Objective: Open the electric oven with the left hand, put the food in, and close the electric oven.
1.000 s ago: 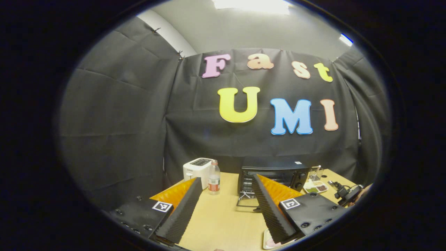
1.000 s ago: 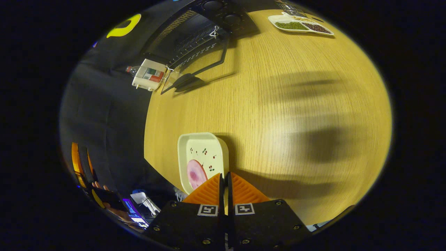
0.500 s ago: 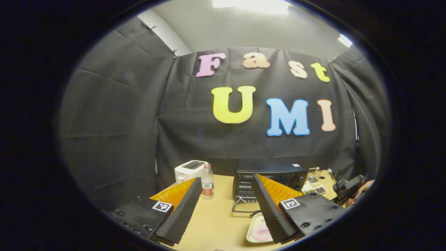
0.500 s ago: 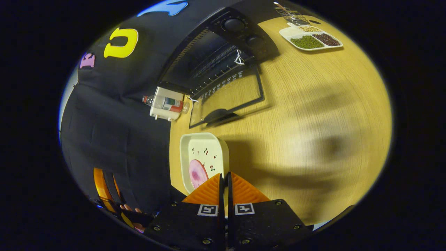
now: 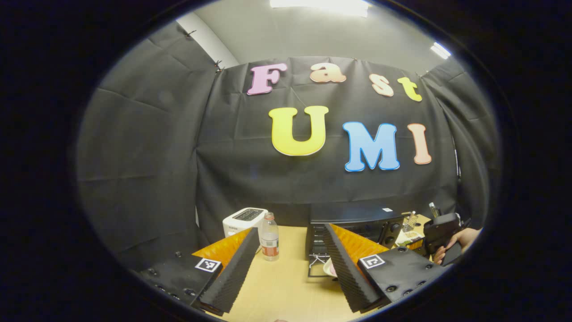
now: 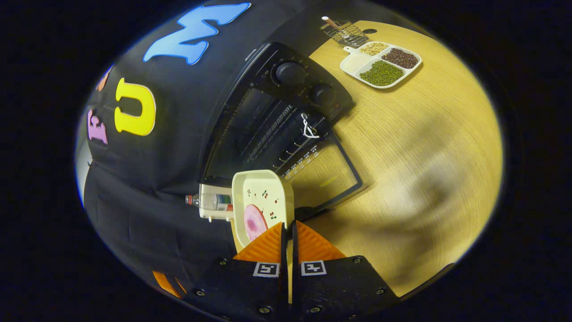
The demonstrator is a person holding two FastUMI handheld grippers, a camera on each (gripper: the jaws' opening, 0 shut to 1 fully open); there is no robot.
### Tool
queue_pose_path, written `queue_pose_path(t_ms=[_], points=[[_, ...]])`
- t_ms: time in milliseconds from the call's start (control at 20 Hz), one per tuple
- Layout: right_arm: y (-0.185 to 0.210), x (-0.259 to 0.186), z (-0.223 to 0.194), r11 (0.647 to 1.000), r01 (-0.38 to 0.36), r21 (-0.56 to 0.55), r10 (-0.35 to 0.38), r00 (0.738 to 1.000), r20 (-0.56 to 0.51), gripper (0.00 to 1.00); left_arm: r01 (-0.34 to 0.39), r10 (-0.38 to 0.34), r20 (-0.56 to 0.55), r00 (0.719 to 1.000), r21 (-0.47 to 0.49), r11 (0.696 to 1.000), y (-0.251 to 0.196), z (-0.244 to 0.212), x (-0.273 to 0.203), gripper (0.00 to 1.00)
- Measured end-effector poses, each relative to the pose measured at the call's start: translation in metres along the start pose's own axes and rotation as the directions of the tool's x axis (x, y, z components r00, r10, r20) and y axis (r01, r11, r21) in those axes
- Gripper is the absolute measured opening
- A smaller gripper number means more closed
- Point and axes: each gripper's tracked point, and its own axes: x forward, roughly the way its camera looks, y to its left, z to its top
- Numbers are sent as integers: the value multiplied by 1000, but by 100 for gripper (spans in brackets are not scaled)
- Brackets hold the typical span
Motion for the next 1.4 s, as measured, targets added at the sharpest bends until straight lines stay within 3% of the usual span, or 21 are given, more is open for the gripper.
queue_pose_path(t_ms=[300,400,450,600,800,900,1000,1250,1300,1350,1400], points=[[18,28,29,987,-21,160,-2,989,145,4,-6,6,-9,1000,10,1000,27,-3,22,100],[22,38,38,973,-43,228,3,985,174,4,-12,12,-14,1000,15,1000,36,-3,27,90],[23,43,43,964,-52,262,3,983,185,4,-15,15,-20,1000,16,1000,40,-5,28,100],[23,59,56,940,-58,335,-23,972,232,4,-27,28,-31,999,29,999,51,-6,33,100],[33,78,72,907,-111,405,-21,951,309,4,-30,33,-55,998,55,998,58,-12,38,100],[35,87,78,887,-132,443,-26,942,334,4,-42,46,-50,998,73,996,64,-10,40,91],[38,95,83,871,-148,468,-34,933,358,4,-52,56,-53,997,75,996,68,-11,42,100],[42,109,89,864,-159,477,-67,904,421,4,-75,81,-82,993,81,994,80,-22,41,100],[43,112,90,858,-161,488,-70,904,422,4,-77,83,-86,993,78,994,81,-22,40,91],[44,115,92,851,-164,498,-74,902,424,4,-79,85,-85,993,78,994,80,-21,39,91],[45,116,92,848,-160,505,-83,901,426,4,-83,90,-85,992,82,993,81,-21,39,97]])
